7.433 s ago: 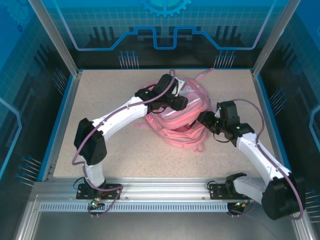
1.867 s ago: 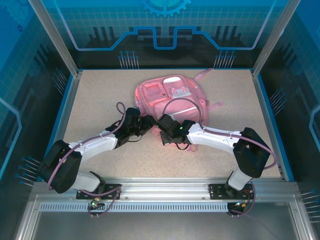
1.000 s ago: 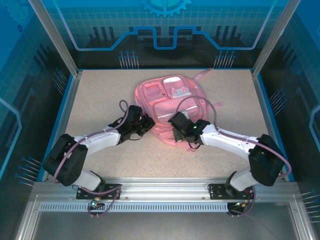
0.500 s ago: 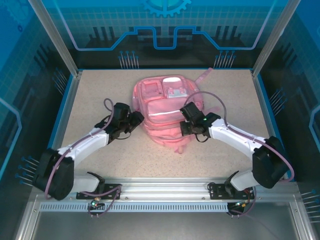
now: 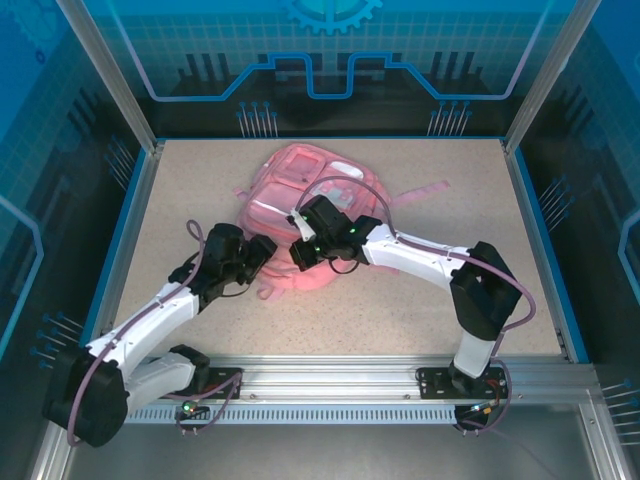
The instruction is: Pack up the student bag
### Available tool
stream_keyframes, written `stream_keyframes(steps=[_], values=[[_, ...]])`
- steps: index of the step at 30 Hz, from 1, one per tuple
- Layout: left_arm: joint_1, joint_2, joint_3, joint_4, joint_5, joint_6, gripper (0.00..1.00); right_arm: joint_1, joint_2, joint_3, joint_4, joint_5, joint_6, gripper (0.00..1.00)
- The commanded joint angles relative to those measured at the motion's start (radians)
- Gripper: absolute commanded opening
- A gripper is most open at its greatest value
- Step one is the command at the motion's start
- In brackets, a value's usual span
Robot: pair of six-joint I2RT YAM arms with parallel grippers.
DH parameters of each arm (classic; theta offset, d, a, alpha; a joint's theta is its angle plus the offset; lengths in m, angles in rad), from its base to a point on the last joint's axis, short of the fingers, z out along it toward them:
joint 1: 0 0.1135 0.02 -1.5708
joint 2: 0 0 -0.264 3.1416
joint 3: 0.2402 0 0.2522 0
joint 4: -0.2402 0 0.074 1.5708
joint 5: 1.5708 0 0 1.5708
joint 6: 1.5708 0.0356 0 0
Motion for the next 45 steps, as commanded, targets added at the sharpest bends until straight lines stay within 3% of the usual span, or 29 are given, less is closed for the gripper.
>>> stream_keyframes(steps=[1,14,22,25,29,35,45], values=[[0.004,0.021,0.000,0.101,0.052,-0.050,0.59,0.018,-0.006,0.038,0.060,-0.080,-0.008,0.00],[0.004,0.134,0.025,0.176,0.057,-0.053,0.41,0.042,-0.021,0.016,0.048,-0.084,-0.023,0.00],[0.004,0.153,0.010,0.158,-0.019,-0.016,0.08,0.050,-0.103,-0.082,-0.037,0.037,-0.065,0.00],[0.004,0.140,0.009,0.129,-0.045,0.006,0.01,0.043,-0.155,-0.140,-0.093,0.143,-0.065,0.00],[0.005,0.108,0.005,0.083,-0.077,0.024,0.00,-0.013,-0.206,-0.208,-0.166,0.313,-0.024,0.00],[0.006,0.074,-0.012,0.050,-0.082,0.035,0.00,-0.178,-0.222,-0.276,-0.168,0.375,0.044,0.00],[0.007,0.069,-0.005,0.025,-0.076,0.050,0.00,-0.328,-0.013,-0.039,-0.206,0.428,0.077,0.00]])
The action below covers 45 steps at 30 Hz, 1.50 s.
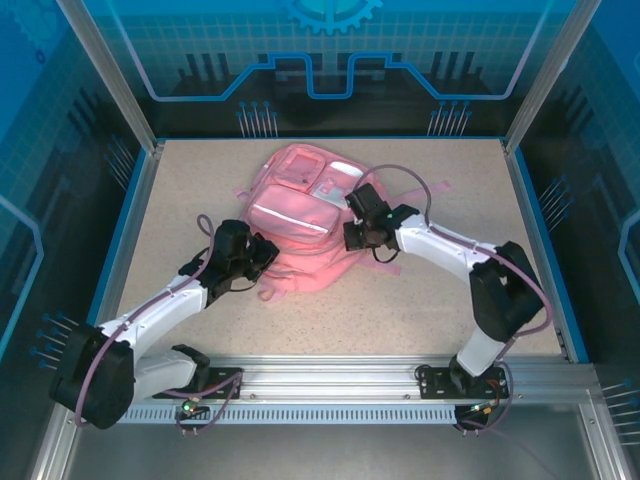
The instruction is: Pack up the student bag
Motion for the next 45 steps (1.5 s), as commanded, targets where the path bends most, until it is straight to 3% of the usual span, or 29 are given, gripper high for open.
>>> stream_keyframes(steps=[1,5,10,16,20,23,27,29,32,36,40,42,45], values=[[0.022,-0.022,-0.009,-0.086,-0.092,0.041,0.00,-0.071,0.065,0.097,-0.103,0.151,0.033,0.00],[0.024,-0.009,0.001,-0.089,-0.085,0.058,0.00,-0.094,0.113,0.161,-0.107,0.139,0.026,0.00],[0.049,0.009,0.030,-0.099,-0.088,0.085,0.00,-0.066,0.150,0.201,-0.044,-0.089,-0.062,0.00],[0.152,0.040,0.095,-0.129,-0.084,0.164,0.04,-0.014,0.261,0.334,0.006,-0.222,-0.103,0.00],[0.187,0.070,0.129,-0.132,-0.091,0.226,0.18,-0.011,0.378,0.483,0.002,-0.282,-0.094,0.00],[0.199,0.104,0.141,-0.128,-0.092,0.257,0.32,0.000,0.481,0.644,-0.089,-0.153,-0.115,0.00],[0.202,0.121,0.156,-0.130,-0.097,0.281,0.53,-0.026,0.537,0.738,-0.125,-0.177,-0.112,0.02],[0.202,0.107,0.169,-0.150,-0.100,0.291,0.62,-0.030,0.502,0.724,-0.124,-0.172,-0.118,0.16],[0.202,0.064,0.197,-0.199,-0.105,0.318,0.70,-0.033,0.387,0.656,-0.109,-0.154,-0.137,0.48],[0.202,-0.011,0.259,-0.308,-0.153,0.389,0.78,-0.049,0.169,0.509,-0.058,-0.130,-0.146,0.75],[0.204,-0.117,0.276,-0.355,-0.256,0.493,0.99,-0.090,-0.070,0.327,0.014,-0.057,-0.198,0.93],[0.204,-0.181,0.246,-0.324,-0.306,0.540,0.99,-0.096,-0.174,0.247,0.043,0.037,-0.270,1.00],[0.205,-0.253,0.184,-0.255,-0.380,0.600,0.99,-0.115,-0.305,0.117,0.092,0.209,-0.337,1.00]])
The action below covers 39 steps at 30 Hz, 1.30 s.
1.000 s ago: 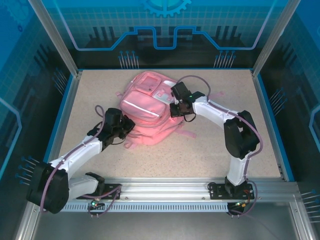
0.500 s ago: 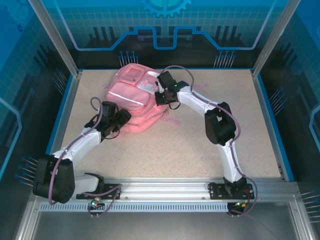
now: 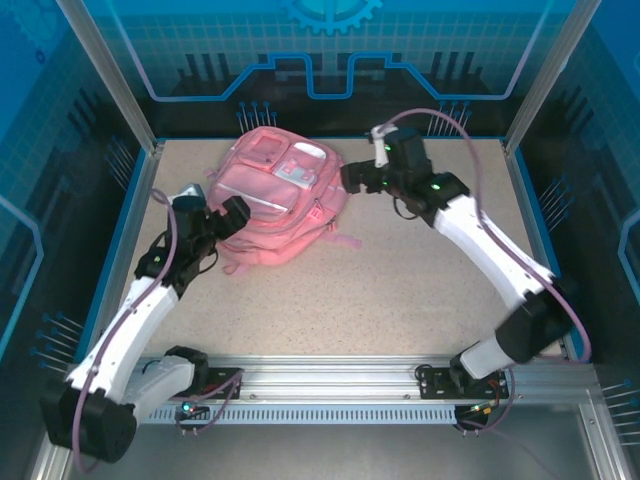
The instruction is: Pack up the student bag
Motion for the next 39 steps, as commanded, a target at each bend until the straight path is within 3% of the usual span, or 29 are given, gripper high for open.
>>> stream_keyframes(steps=[1,5,7,12,16,19,29,39], values=[[0.010,-0.055,-0.074,0.041,-0.147,0.125,0.99,-0.026,-0.090,-0.145,0.070,0.228,-0.099,1.00],[0.010,-0.073,-0.163,0.119,-0.273,0.176,0.99,-0.101,-0.202,-0.331,0.200,0.363,-0.085,1.00],[0.010,-0.069,-0.237,0.231,-0.272,0.261,0.99,-0.152,-0.230,-0.416,0.236,0.399,-0.046,1.00],[0.009,-0.105,-0.413,0.408,-0.306,0.311,0.99,-0.248,-0.235,-0.609,0.327,0.402,0.029,1.00],[0.010,-0.133,-0.480,0.458,-0.388,0.370,0.99,-0.252,-0.219,-0.791,0.572,0.449,-0.060,1.00],[0.010,-0.137,-0.561,0.602,-0.421,0.441,0.99,-0.256,-0.191,-0.864,0.677,0.496,-0.089,1.00],[0.011,0.079,-0.659,0.994,-0.181,0.673,0.99,-0.282,-0.053,-0.967,1.031,0.151,-0.285,1.00],[0.093,0.315,-0.556,1.114,0.033,0.661,0.97,-0.388,0.009,-1.040,1.218,-0.077,-0.267,1.00]])
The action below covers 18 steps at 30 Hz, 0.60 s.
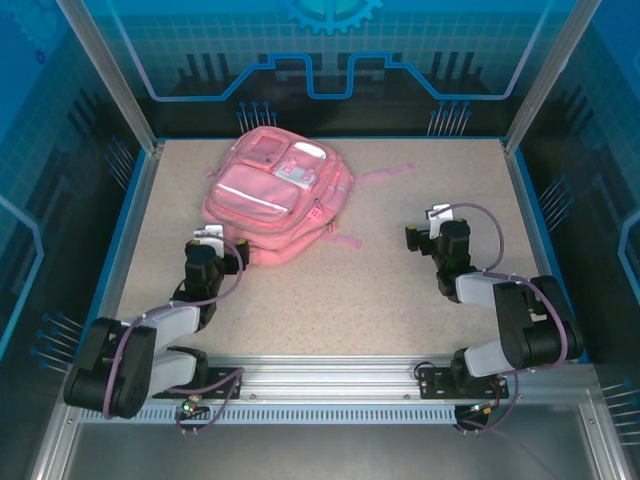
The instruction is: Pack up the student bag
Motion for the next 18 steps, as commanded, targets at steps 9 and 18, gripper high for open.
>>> stream_keyframes(steps=[9,18], values=[[0.073,0.138,0.115,0.118,0.159,-0.009,0.98,-0.044,0.055,-0.002,0.115,-0.102,0.024,1.00],[0.077,0.341,0.120,0.322,0.126,-0.004,0.99,-0.049,0.056,0.007,0.098,-0.107,0.028,1.00]])
